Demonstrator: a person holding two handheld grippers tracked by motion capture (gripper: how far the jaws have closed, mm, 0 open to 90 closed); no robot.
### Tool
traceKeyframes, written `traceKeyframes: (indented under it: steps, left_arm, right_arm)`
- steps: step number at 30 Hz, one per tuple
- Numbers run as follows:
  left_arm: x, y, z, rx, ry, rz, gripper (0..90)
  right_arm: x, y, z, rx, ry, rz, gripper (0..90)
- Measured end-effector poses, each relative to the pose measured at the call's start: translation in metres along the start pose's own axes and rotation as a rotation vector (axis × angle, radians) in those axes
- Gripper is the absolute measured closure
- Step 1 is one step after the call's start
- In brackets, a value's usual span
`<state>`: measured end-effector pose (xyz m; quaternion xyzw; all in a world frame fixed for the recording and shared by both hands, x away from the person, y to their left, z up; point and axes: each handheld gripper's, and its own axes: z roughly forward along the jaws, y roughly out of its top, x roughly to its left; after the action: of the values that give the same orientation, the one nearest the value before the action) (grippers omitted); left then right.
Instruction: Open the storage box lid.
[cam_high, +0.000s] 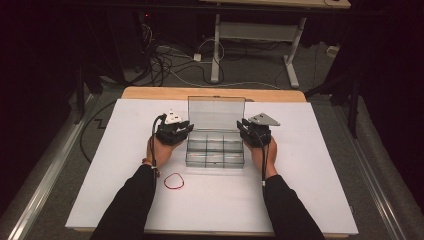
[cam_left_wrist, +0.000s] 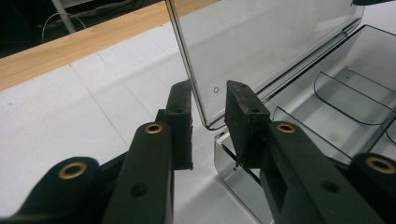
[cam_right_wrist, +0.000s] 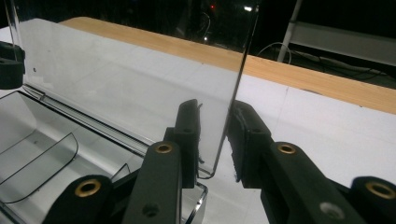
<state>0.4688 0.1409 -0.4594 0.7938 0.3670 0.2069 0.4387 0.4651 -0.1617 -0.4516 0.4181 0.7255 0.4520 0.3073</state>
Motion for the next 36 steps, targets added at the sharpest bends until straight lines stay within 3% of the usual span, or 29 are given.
traceKeyframes:
  steps: [6, 16, 22, 26, 30, 36]
  left_arm:
    - [-0.001, -0.001, 0.003, 0.006, 0.015, 0.000, 69.9]
    - [0.001, -0.004, 0.005, 0.000, -0.002, -0.026, 66.8]
    - [0.002, -0.004, 0.006, -0.005, -0.007, -0.027, 65.1]
    - [-0.001, -0.003, 0.006, -0.001, 0.005, -0.002, 65.3]
    - [-0.002, -0.003, 0.006, -0.003, 0.000, -0.004, 65.3]
    - [-0.003, -0.002, 0.003, 0.011, 0.022, 0.019, 61.3]
  right_arm:
    - [0.000, -0.002, 0.001, 0.011, -0.002, 0.000, 74.9]
    - [-0.002, -0.010, 0.003, 0.034, 0.009, 0.029, 74.9]
    - [-0.002, -0.010, 0.003, 0.037, -0.002, 0.022, 74.9]
    - [0.001, -0.012, 0.005, 0.047, 0.005, 0.004, 78.7]
    - [0.007, -0.011, 0.005, 0.045, -0.008, -0.031, 79.0]
    - [0.004, -0.012, 0.004, 0.041, -0.001, -0.011, 73.6]
